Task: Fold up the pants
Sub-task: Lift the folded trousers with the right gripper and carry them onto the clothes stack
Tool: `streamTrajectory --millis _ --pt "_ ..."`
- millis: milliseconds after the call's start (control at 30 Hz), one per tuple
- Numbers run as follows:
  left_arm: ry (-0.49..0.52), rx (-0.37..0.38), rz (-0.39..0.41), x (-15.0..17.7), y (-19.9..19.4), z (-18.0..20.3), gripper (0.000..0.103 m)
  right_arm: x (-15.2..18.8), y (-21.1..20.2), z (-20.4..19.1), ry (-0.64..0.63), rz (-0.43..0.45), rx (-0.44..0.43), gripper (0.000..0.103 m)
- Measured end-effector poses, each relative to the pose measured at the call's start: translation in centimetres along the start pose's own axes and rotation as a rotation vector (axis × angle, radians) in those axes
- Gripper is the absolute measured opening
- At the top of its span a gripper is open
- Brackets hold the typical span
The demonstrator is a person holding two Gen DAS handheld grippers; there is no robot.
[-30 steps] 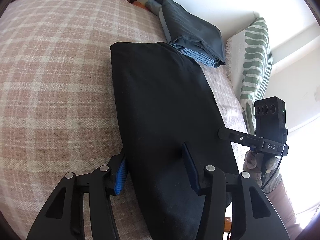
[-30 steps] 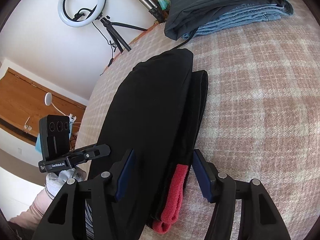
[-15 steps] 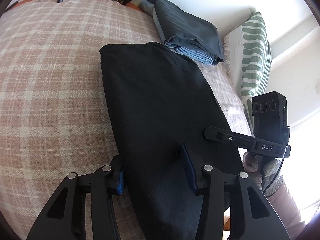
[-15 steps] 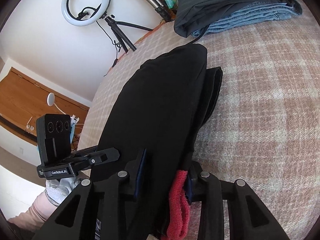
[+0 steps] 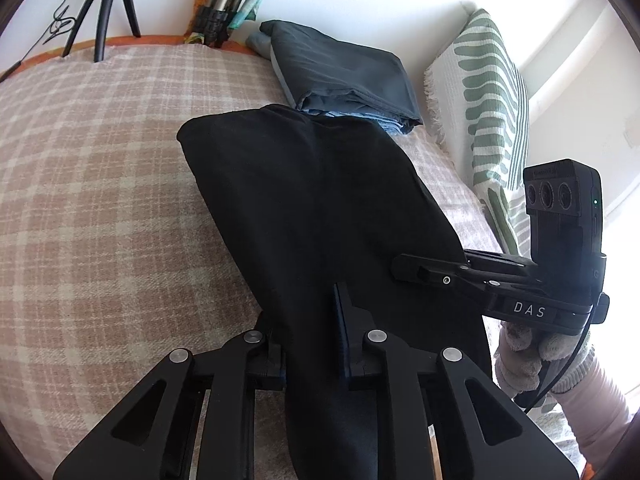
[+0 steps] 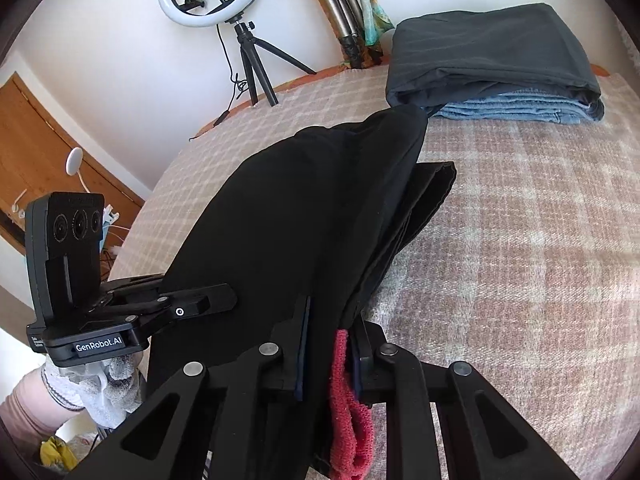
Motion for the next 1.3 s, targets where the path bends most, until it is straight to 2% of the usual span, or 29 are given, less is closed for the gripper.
streamTrajectory --millis 167,233,433,933,1300 --pt "-0.052 0.008 0.002 0.0 0.8 -0.9 0.015 -0.2 0.6 0.4 0.029 -0.016 0.008 0.015" --pt "-0.036 -0.001 -0.002 0.0 1.0 -0.9 0.015 -0.1 0.6 0.5 0.036 -0.014 0.013 0.015" --pt "-0.043 0.017 0.042 -0.3 -0.1 0.0 0.011 0.2 -1.0 -0.7 0.002 0.039 0.057 0.012" --pt "0.141 0.000 0.186 -3.6 -4.4 5.7 0.011 -2.3 -8.7 -2.3 -0.068 0.237 0.094 0.012" --pt "0.223 0.023 0.232 -7.6 -4.0 8.3 0.011 -5.8 -11.4 -1.0 -0.072 0.315 0.136 0.012"
Point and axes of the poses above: each gripper's, at about its wrist camera, not at the fingertips, and y roughly the way its jaws point, z to its right, x to its underside, the point moved 1 cm from there along y, roughly the way its jaws point, and after that the axes turned 5 degrees about x, right-handed, at the moved point
